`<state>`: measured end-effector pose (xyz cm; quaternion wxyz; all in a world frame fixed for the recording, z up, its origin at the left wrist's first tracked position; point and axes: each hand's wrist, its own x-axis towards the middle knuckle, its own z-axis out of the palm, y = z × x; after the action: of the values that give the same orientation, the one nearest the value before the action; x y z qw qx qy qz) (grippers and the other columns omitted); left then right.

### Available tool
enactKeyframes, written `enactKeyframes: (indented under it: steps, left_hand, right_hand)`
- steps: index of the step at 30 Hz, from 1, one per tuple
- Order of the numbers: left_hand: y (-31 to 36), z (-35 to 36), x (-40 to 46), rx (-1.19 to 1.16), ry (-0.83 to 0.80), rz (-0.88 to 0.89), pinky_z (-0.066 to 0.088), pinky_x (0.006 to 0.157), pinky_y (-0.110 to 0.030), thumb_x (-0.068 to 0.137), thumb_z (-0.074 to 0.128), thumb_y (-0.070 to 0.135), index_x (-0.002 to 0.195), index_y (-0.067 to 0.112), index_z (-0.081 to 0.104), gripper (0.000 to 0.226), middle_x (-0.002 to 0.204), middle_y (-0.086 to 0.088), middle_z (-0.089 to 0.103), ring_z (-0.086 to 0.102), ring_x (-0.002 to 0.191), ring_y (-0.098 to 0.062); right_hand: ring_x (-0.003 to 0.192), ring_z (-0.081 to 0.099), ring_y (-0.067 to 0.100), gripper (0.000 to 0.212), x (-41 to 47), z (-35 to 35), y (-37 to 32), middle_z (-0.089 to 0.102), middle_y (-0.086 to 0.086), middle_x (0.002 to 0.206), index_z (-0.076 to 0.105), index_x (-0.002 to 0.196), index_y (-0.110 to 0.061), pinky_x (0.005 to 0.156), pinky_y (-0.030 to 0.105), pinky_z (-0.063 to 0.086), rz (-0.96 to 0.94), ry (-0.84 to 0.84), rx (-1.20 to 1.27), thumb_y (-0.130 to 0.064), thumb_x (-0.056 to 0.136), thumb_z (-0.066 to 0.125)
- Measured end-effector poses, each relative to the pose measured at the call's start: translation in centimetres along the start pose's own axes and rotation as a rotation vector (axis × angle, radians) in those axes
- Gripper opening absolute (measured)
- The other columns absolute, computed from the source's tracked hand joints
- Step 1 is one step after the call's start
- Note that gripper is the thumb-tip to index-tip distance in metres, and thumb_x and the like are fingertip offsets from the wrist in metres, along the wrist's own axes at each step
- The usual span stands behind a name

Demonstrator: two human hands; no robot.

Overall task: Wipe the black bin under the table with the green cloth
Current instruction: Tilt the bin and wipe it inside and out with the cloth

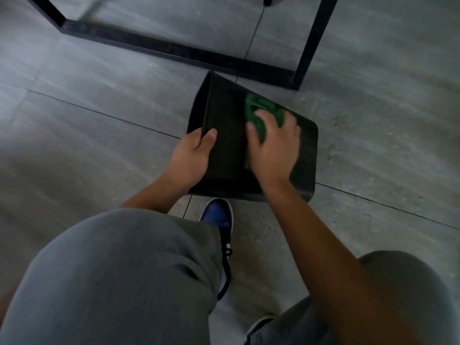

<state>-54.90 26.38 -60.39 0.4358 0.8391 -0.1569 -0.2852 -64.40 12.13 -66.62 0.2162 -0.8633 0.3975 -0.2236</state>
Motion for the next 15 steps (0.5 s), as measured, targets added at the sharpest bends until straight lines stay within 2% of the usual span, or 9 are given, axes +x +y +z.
enactKeyframes:
  steps: [3, 4, 7, 9, 12, 14, 15]
  left_hand:
    - [-0.7, -0.3, 0.0, -0.015, -0.03, -0.019, 0.054, 0.07, -0.015, 0.107, 0.045, 0.044, 0.099, 0.03, 0.066, 0.027, 0.096, 0.006, 0.073, 0.07, 0.082, 0.002]
    - [-0.6, -0.3, 0.1, -0.022, -0.028, -0.015, 0.053, 0.071, -0.013, 0.107, 0.045, 0.046, 0.098, 0.032, 0.065, 0.026, 0.096, 0.008, 0.073, 0.07, 0.082, 0.005]
    - [-0.3, -0.3, 0.5, -0.062, -0.035, -0.028, 0.056, 0.091, -0.033, 0.106, 0.046, 0.048, 0.106, 0.033, 0.065, 0.024, 0.107, 0.006, 0.072, 0.07, 0.098, -0.01]
    - [-0.1, -0.4, 0.4, -0.104, -0.043, -0.049, 0.056, 0.089, -0.036, 0.104, 0.049, 0.05, 0.101, 0.035, 0.067, 0.024, 0.105, 0.009, 0.072, 0.07, 0.098, -0.012]
    - [0.7, -0.7, 0.6, -0.182, -0.073, -0.074, 0.057, 0.076, -0.029, 0.1, 0.058, 0.047, 0.096, 0.035, 0.068, 0.016, 0.092, 0.012, 0.077, 0.073, 0.085, -0.008]
    - [1.3, -1.2, 1.0, -0.27, -0.186, -0.036, 0.059, 0.067, -0.022, 0.099, 0.062, 0.03, 0.103, 0.03, 0.07, 0.008, 0.091, 0.014, 0.079, 0.076, 0.082, -0.005]
    - [1.8, -1.5, 1.2, -0.306, -0.27, -0.002, 0.059, 0.068, -0.02, 0.099, 0.063, 0.023, 0.108, 0.029, 0.071, 0.013, 0.096, 0.013, 0.079, 0.076, 0.087, -0.007]
  right_hand:
    - [0.121, 0.052, 0.04, 0.04, -0.3, -1.1, 7.3, 0.05, 0.02, 0.143, 0.063, 0.135, -0.025, 0.098, 0.047, 0.049, 0.294, -0.055, -0.09, -0.046, 0.102, 0.053]
    - [0.121, 0.052, 0.042, 0.041, -0.5, -1.5, 9.4, 0.049, 0.021, 0.142, 0.061, 0.137, -0.024, 0.097, 0.049, 0.05, 0.37, -0.084, -0.123, -0.045, 0.103, 0.051]
    - [0.112, 0.059, 0.044, 0.041, -2.0, -2.3, 13.4, 0.056, 0.024, 0.132, 0.062, 0.135, -0.022, 0.088, 0.047, 0.05, 0.558, -0.233, -0.181, -0.044, 0.106, 0.043]
    - [0.11, 0.063, 0.041, 0.039, -3.1, -2.7, 14.6, 0.064, 0.022, 0.126, 0.065, 0.132, -0.021, 0.089, 0.044, 0.05, 0.68, -0.321, -0.124, -0.041, 0.107, 0.042]
    - [0.112, 0.064, 0.039, 0.034, -3.4, -3.7, 14.9, 0.068, 0.018, 0.125, 0.068, 0.128, -0.025, 0.09, 0.043, 0.052, 0.7, -0.249, -0.023, -0.041, 0.103, 0.051]
    - [0.109, 0.065, 0.035, 0.032, -2.3, -4.7, 14.8, 0.07, 0.013, 0.122, 0.068, 0.125, -0.028, 0.087, 0.038, 0.051, 0.66, -0.167, 0.018, -0.043, 0.101, 0.053]
    - [0.105, 0.065, 0.03, 0.032, -1.7, -5.2, 14.9, 0.07, 0.008, 0.118, 0.068, 0.124, -0.029, 0.083, 0.035, 0.051, 0.653, -0.126, 0.05, -0.044, 0.1, 0.054]
